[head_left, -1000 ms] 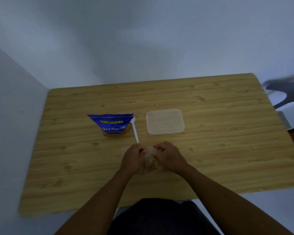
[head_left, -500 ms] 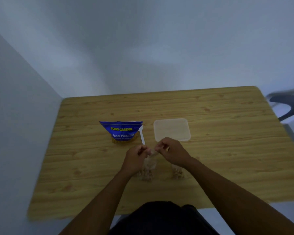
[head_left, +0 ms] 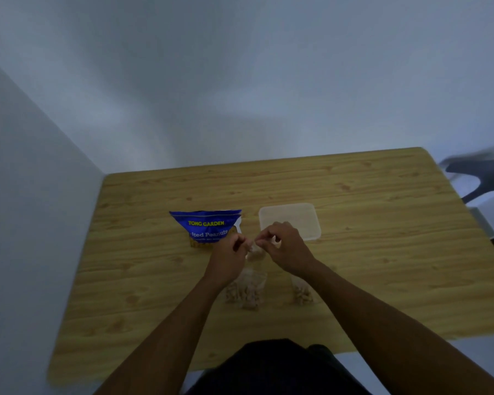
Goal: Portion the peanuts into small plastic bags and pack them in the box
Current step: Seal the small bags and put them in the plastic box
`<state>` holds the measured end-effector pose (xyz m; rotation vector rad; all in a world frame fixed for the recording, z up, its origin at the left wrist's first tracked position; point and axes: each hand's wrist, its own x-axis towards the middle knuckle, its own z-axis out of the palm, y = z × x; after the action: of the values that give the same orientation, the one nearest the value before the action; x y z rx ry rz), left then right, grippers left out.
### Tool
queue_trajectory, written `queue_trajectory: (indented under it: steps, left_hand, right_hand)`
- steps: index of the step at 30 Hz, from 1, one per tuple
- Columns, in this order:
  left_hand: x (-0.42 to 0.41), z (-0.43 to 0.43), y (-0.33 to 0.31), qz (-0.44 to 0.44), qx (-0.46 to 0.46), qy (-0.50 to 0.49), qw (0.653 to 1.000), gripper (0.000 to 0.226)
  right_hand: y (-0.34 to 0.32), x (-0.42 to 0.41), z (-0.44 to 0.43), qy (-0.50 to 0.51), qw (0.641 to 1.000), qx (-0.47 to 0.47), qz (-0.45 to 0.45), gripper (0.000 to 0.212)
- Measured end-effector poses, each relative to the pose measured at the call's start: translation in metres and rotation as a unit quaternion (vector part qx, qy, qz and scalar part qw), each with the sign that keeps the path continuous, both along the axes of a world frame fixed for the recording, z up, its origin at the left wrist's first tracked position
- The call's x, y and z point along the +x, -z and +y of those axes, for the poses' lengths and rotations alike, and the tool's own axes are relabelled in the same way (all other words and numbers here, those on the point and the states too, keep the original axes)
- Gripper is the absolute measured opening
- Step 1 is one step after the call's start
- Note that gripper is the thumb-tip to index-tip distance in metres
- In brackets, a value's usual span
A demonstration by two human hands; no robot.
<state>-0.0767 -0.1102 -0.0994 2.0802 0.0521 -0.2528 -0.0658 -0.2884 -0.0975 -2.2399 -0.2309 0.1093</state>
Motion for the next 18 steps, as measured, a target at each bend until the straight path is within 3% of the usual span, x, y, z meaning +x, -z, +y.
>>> queue_trajectory:
  steps: [7, 18]
  left_hand:
    - [-0.003, -0.008, -0.002, -0.030, 0.040, 0.047, 0.998, 0.017]
    - [-0.001, -0.015, -0.005, -0.018, 0.010, 0.006, 1.000, 0.012]
  right_hand:
    - [-0.007, -0.001, 0.002, 0.026, 0.996, -0.084, 0.004, 0.010]
    - [-0.006, -0.003, -0.013, 0.089, 0.994, 0.030, 0.062, 0.020]
